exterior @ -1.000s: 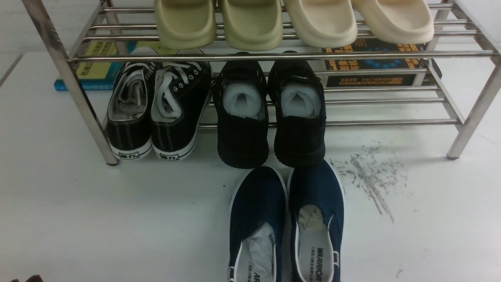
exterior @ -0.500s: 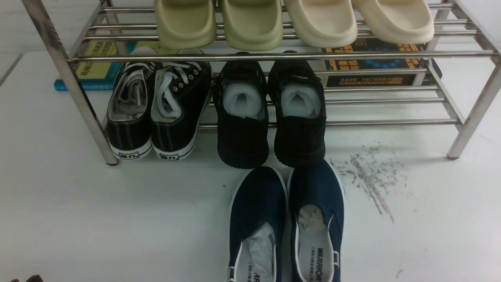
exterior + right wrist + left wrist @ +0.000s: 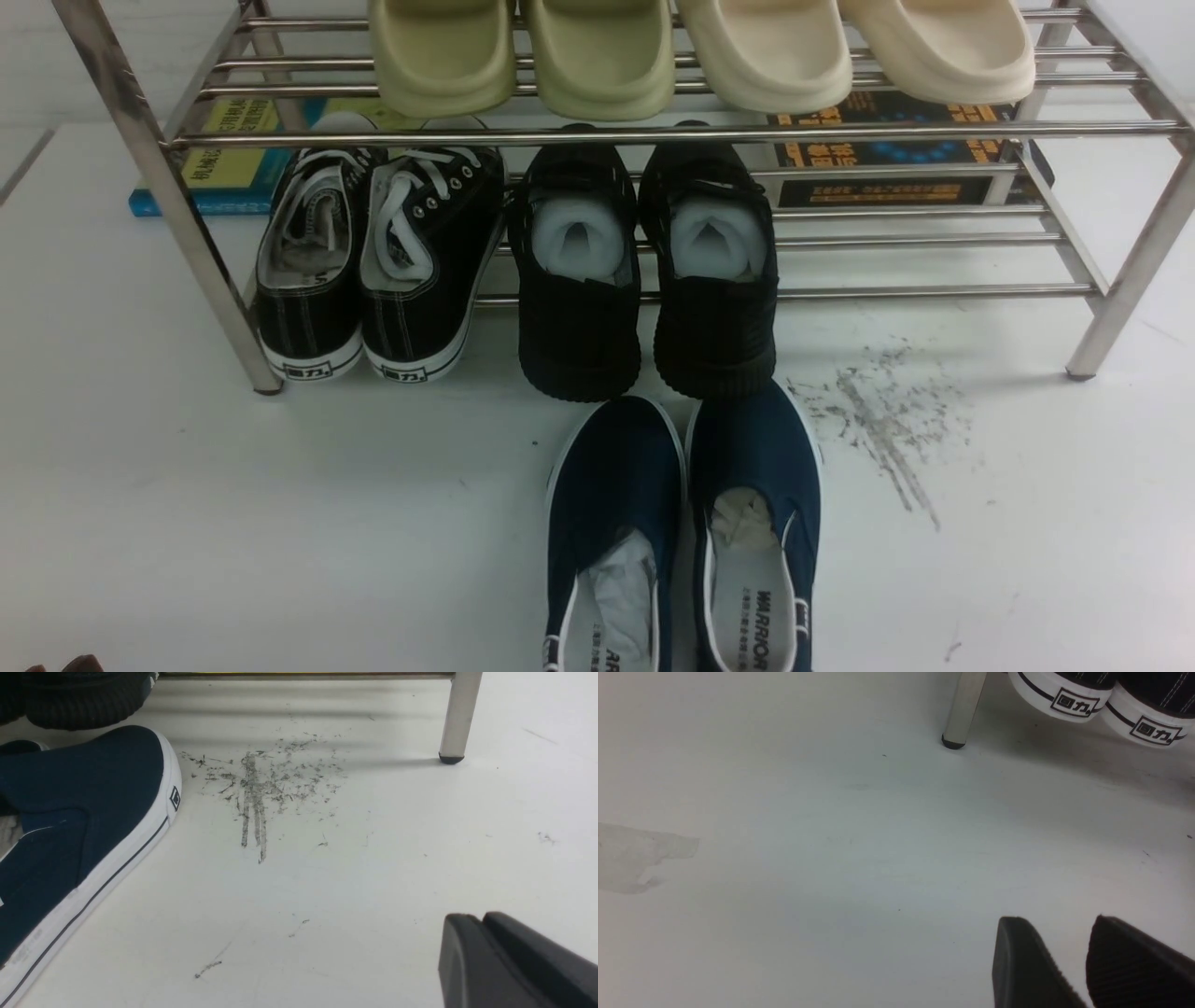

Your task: Take the shoes off the shelf with your hand on the white table.

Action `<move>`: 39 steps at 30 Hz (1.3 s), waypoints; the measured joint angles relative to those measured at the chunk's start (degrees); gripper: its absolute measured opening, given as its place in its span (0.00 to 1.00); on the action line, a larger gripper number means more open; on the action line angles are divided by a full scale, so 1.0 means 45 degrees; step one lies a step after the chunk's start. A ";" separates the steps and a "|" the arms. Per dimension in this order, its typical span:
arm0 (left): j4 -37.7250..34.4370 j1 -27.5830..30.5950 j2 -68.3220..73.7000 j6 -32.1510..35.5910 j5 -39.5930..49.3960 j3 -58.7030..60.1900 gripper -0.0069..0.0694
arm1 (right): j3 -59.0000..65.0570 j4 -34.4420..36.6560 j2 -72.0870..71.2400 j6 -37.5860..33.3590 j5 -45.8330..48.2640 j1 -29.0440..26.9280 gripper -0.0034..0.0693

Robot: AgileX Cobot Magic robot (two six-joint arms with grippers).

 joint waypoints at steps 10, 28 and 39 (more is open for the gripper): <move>0.0000 0.0000 0.0000 0.0000 0.0000 0.0000 0.41 | 0.0000 0.0000 0.0000 0.0000 0.0000 0.0000 0.13; 0.0000 0.0000 0.0000 0.0000 0.0000 0.0000 0.41 | 0.0000 -0.0004 0.0000 0.0000 0.0000 0.0000 0.16; 0.0000 0.0000 0.0000 0.0000 0.0000 0.0000 0.41 | 0.0000 -0.0004 0.0000 0.0000 0.0000 0.0000 0.16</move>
